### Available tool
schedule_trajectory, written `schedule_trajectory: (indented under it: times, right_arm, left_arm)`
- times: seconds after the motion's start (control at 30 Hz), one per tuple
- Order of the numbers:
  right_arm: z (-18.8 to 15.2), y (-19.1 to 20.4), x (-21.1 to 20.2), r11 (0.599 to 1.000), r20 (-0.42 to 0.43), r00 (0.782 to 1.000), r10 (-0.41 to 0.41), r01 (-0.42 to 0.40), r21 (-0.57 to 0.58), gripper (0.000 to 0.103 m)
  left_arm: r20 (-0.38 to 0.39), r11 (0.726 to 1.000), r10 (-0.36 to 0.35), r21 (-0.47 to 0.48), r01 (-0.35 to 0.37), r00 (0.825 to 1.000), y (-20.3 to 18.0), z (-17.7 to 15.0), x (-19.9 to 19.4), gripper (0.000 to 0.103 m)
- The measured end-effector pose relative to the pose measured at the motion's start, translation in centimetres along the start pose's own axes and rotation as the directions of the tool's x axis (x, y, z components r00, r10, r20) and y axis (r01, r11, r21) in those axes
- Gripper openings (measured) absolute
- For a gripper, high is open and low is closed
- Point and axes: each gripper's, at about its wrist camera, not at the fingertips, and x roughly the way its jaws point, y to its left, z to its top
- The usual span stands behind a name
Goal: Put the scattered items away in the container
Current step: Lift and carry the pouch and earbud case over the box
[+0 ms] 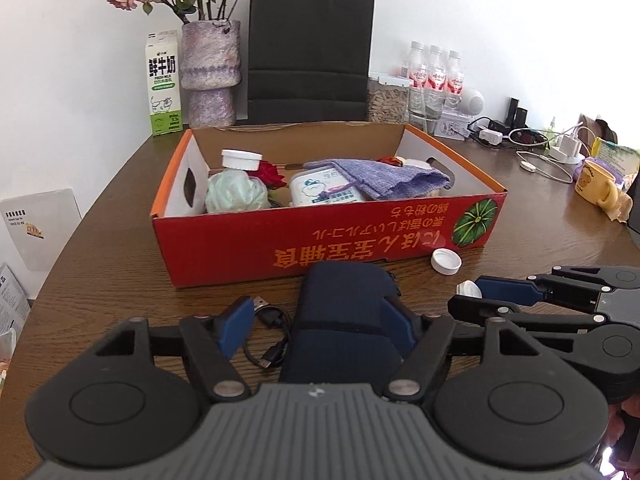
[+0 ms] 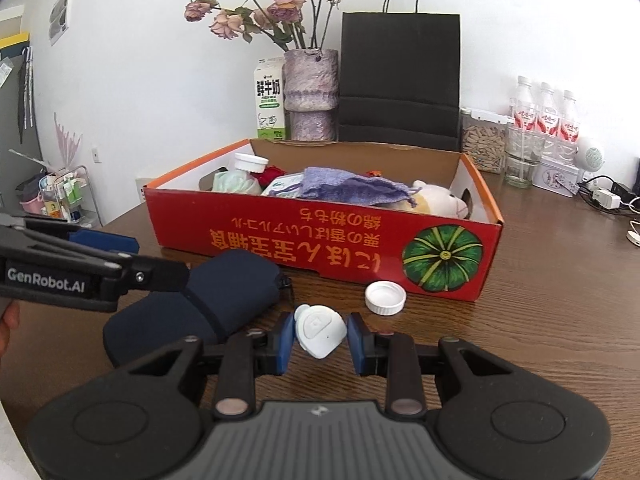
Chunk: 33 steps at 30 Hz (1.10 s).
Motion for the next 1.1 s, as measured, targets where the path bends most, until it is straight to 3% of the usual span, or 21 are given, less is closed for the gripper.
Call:
schedule_trajectory:
  times: [0.17,0.27,0.33,0.43,0.83,1.1]
  right_arm:
    - [-0.3,-1.3,-0.6,1.000,0.009,1.000,-0.018,0.017,0.022,0.028]
    - [-0.5,-1.6,-0.8,0.999,0.014,1.000,-0.017,0.016,0.030,0.028]
    - [-0.6,-1.7,-0.9,0.999,0.016,1.000,-0.013,0.013,0.033,0.028]
    - [-0.7,-1.8,-0.9,0.999,0.018,1.000,-0.010,0.010,0.034,0.028]
    - [-0.2,-1.5,-1.4,0.999,0.041,0.999,-0.013,0.012,0.032,0.028]
    - [2.5,-1.3,-2.0,1.000,0.112,0.994,-0.012,0.011,0.015,0.028]
  left_arm:
    - [-0.057,0.999,0.006,0.047,-0.003,0.998,-1.9,-0.2,1.9,0.074]
    - [-0.133,0.998,0.031,0.066,-0.022,0.991,-2.4,-0.8,3.9,0.082]
    - [-0.115,0.992,0.068,0.109,-0.056,0.991,-3.0,-1.3,4.4,0.075]
    - [-0.099,0.997,0.043,0.068,-0.037,0.994,-2.8,-1.1,3.9,0.066]
    - [0.000,1.000,0.028,0.008,-0.028,1.000,-1.6,-0.3,0.7,0.066]
    - [0.115,0.999,0.018,-0.038,-0.014,0.993,-0.5,2.4,-1.5,0.066]
